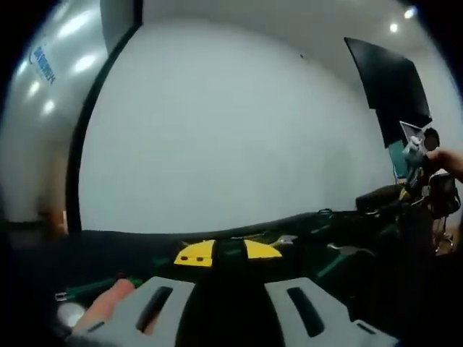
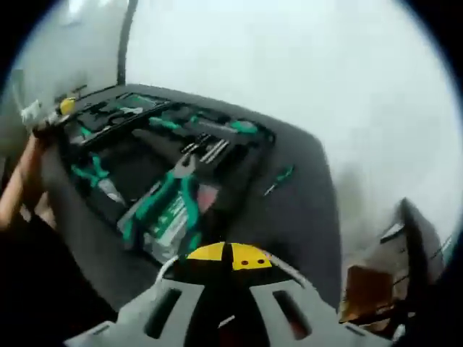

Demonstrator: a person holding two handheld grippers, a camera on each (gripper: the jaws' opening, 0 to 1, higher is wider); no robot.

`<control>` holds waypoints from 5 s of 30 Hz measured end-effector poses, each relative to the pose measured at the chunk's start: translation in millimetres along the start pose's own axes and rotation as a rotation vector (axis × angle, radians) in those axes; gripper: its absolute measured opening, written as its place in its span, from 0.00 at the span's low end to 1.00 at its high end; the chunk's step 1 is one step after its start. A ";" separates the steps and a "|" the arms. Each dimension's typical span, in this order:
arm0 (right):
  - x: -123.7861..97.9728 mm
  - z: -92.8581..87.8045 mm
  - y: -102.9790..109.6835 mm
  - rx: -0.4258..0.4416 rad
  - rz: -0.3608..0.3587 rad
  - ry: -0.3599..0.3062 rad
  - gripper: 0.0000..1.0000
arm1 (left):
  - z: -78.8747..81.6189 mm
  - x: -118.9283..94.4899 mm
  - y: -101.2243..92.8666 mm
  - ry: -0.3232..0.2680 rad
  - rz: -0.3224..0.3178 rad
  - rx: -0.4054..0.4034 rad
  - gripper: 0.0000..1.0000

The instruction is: Pick up the tools and put them into their designated positions in the toolbox.

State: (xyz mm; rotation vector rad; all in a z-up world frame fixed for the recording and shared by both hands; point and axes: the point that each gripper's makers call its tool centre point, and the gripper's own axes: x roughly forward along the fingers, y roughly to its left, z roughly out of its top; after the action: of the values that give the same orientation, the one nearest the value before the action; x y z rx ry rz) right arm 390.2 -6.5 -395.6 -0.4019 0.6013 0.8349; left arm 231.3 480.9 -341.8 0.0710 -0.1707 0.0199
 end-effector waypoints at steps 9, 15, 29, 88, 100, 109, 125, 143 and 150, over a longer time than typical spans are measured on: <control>3.2 6.8 58.1 0.018 0.159 -0.032 0.00 | -2.5 0.7 -0.6 0.012 0.002 0.011 0.15; 12.0 18.4 96.5 -0.106 0.194 -0.040 0.00 | -4.8 1.4 0.3 0.021 0.002 0.019 0.15; 35.7 69.4 165.3 -0.424 0.393 -0.139 0.06 | -4.9 1.2 1.1 0.021 0.001 0.021 0.15; 97.7 101.7 168.0 -0.492 0.661 -0.089 0.32 | -7.4 1.9 -2.6 0.031 -0.016 0.047 0.15; 122.3 116.7 179.2 -0.524 0.676 -0.102 0.31 | -7.6 1.9 -3.6 0.033 -0.020 0.054 0.15; 42.6 188.9 77.3 -0.005 0.279 -0.588 0.22 | -3.4 2.6 -15.2 0.025 -0.048 0.071 0.15; 76.9 91.9 138.5 -0.070 0.143 -0.343 0.00 | -19.2 64.8 -240.9 0.382 -0.383 0.154 0.04; 5.2 133.0 46.9 -0.175 -0.262 -0.815 0.02 | -53.2 106.0 -281.1 0.561 -0.668 0.276 0.18; 8.9 108.5 -17.6 -0.032 -0.437 -0.841 0.02 | -59.1 120.9 -298.4 0.583 -0.743 0.244 0.13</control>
State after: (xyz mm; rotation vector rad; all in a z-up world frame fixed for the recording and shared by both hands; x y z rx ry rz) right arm 445.0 47.6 -316.5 -0.1679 -0.2778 0.5188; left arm 368.1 189.2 -399.8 0.3635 0.4491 -0.6755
